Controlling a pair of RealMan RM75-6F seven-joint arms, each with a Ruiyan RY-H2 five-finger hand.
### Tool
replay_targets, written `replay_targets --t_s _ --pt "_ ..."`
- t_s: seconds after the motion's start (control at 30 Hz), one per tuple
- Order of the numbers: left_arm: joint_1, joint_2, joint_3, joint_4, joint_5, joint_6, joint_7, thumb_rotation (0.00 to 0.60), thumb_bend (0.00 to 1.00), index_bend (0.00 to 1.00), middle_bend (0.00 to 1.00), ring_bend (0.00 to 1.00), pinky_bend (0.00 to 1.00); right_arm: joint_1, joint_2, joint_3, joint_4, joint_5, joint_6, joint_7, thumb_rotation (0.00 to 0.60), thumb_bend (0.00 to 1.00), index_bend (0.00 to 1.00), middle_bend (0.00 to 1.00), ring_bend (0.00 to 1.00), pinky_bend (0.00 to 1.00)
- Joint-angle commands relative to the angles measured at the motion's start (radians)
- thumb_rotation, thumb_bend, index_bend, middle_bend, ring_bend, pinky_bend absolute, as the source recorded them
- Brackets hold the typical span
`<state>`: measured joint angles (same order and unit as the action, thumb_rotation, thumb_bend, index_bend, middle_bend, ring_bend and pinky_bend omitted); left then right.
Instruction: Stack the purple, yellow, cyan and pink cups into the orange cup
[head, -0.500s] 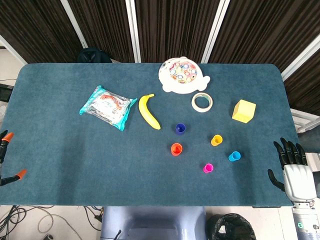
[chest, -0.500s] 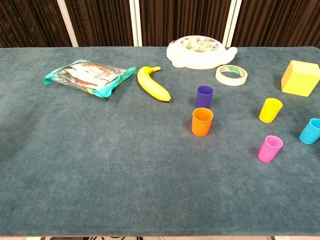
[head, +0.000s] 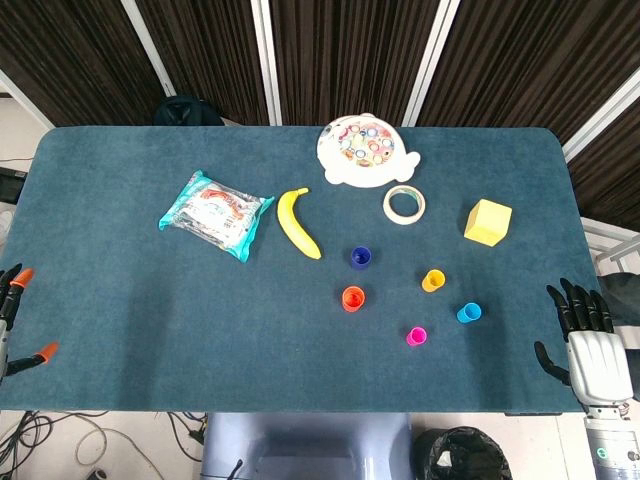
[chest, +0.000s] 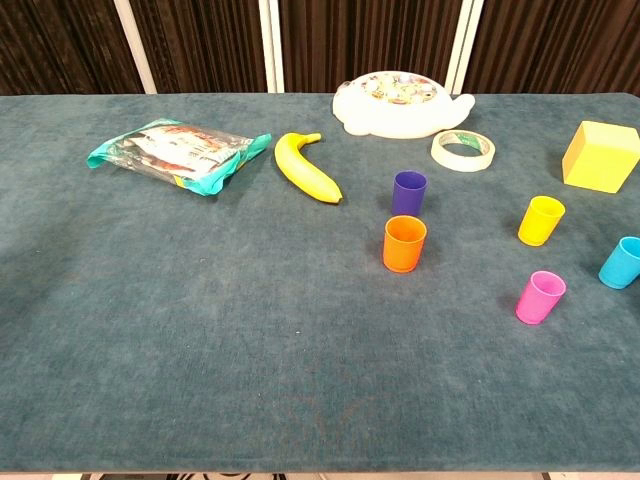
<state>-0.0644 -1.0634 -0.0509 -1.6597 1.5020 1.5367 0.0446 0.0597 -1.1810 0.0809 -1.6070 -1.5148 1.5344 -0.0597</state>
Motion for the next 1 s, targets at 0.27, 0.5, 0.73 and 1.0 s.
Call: replay_targets --t_s 0.27,0.5,0.73,1.0 --pt "-0.001 0.001 -0.004 0.005 -0.003 -0.001 -0.010 0.600 0.00 0.00 0.00 0.00 0.04 0.002 0.021 -0.007 -0.031 0.023 -0.036 0.039 0.600 0.42 0.08 0.00 0.00 0.04" --pt "0.000 -0.002 0.000 0.003 0.003 0.000 -0.006 0.600 0.00 0.00 0.00 0.00 0.04 0.004 0.030 -0.008 -0.036 0.032 -0.051 0.066 0.600 0.42 0.08 0.00 0.00 0.04" --pt "-0.001 -0.002 -0.003 0.002 -0.008 -0.006 -0.002 0.600 0.00 0.00 0.00 0.00 0.04 0.068 0.047 0.032 -0.065 0.078 -0.151 0.121 0.600 0.42 0.08 0.00 0.00 0.00" --pt "0.000 -0.002 -0.003 0.000 -0.006 -0.002 0.001 0.600 0.00 0.00 0.00 0.00 0.04 0.322 0.103 0.152 -0.124 0.252 -0.517 0.015 0.600 0.41 0.08 0.00 0.00 0.00"
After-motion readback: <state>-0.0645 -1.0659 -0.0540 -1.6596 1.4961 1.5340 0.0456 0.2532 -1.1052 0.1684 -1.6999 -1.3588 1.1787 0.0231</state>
